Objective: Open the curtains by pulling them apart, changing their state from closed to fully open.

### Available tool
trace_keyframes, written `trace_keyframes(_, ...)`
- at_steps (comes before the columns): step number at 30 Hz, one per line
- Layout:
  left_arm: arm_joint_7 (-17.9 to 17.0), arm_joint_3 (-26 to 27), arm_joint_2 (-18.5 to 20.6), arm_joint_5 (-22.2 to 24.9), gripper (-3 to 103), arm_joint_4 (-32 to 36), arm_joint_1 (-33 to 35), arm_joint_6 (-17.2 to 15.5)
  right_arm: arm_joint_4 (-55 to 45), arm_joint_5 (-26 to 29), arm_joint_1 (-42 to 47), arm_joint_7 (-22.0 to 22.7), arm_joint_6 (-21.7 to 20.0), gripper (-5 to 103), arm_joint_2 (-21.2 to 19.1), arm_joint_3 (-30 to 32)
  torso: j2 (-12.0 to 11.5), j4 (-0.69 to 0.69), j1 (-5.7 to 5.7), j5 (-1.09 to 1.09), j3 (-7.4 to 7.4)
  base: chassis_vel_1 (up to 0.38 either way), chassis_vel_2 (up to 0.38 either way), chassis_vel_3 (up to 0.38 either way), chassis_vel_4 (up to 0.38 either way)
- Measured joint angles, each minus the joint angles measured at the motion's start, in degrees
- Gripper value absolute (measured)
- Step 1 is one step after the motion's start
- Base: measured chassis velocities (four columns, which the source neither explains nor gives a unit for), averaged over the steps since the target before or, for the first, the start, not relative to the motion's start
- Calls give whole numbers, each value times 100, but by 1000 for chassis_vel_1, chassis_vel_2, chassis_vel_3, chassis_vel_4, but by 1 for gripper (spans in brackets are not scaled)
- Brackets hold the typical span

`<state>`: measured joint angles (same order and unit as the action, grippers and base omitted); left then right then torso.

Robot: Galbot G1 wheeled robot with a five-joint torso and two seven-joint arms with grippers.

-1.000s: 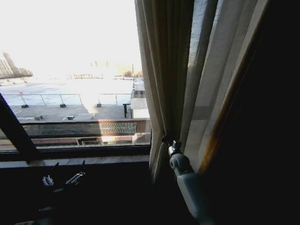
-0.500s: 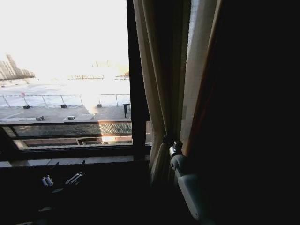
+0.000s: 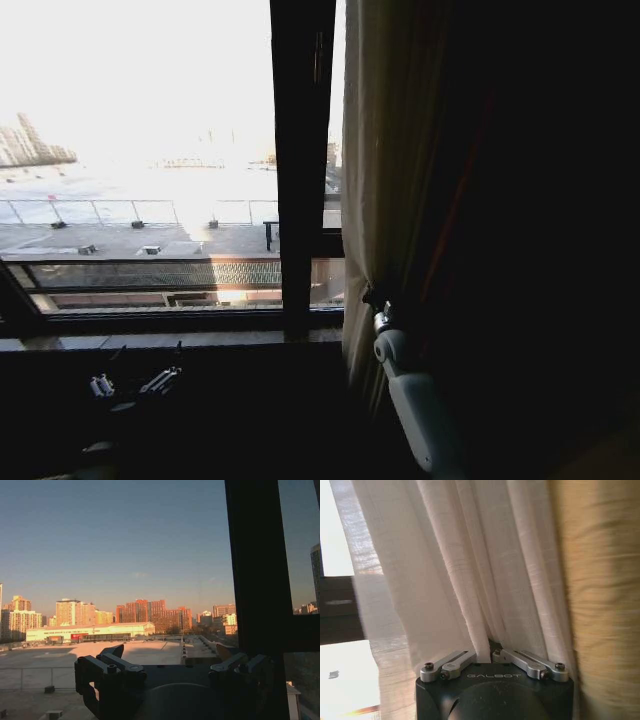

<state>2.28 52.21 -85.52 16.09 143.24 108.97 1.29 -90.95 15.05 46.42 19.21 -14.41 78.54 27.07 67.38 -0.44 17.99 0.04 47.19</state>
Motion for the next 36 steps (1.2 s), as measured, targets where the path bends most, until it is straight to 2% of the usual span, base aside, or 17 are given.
trace_keyframes(11, 81, -39, -38, -1, 100, 0, -5, 66, 225, 16, -98, 696, 1, 0, -285, 625, 0, 1, 0, -3, 0, 0, 0, 0, 0)
trace_keyframes(18, 90, -27, -50, 4, 100, 0, -26, 78, 46, 108, 15, 532, -23, -1, -352, 580, 0, -1, 0, -1, 0, 0, 0, 0, 0)
trace_keyframes(20, 91, -27, -56, 9, 100, 0, -53, 67, -271, 259, 224, 233, -131, 10, -387, 459, 0, -2, 0, -1, 0, 0, 0, 0, 0)
trace_keyframes(22, 47, -27, -53, 31, 100, 0, -123, -35, -980, 380, 714, -316, -330, 20, -435, 199, 0, 1, 0, -4, 0, 0, 0, 0, 0)
trace_keyframes(24, 27, -27, -49, 33, 100, 0, -137, -61, -1106, 380, 805, -416, -386, 20, -444, 161, 0, 1, 0, -4, 0, 0, 0, 0, 0)
trace_keyframes(26, -103, -39, -31, 64, 100, 0, -243, -244, -1728, 297, 1283, -914, -702, 31, -480, -33, 0, 0, 0, -4, 0, 0, 0, 0, 0)
trace_keyframes(27, -155, -44, -27, 71, 100, 0, -284, -317, -1900, 244, 1421, -998, -784, 36, -484, -84, 0, 1, 0, -4, 0, 0, 0, 0, 0)
trace_keyframes(28, -155, -44, -27, 71, 100, 0, -284, -317, -1900, 244, 1421, -998, -784, 36, -484, -84, 0, 1, 0, -4, 0, 0, 0, 0, 0)
trace_keyframes(30, -235, -58, -14, 88, 100, 0, -391, -492, -2266, 132, 1743, -1063, -881, 47, -479, -220, 0, 0, -1, -3, -1, 0, 0, 0, 0)
trace_keyframes(31, -235, -58, -14, 88, 100, 0, -391, -492, -2266, 132, 1743, -1063, -881, 47, -479, -220, 0, 0, -1, -3, -1, 0, 0, 0, 0)
trace_keyframes(33, -314, -60, 20, 171, 100, 0, -512, -747, -2628, 3, 2084, -1072, -903, 58, -490, -308, 0, 0, -1, -3, -1, 0, 0, 0, 0)
trace_keyframes(36, -344, -58, 42, 224, 100, 0, -585, -932, -2810, -176, 2350, -1138, -792, 63, -549, -340, 0, 0, 0, -4, -1, 0, 0, 0, 0)
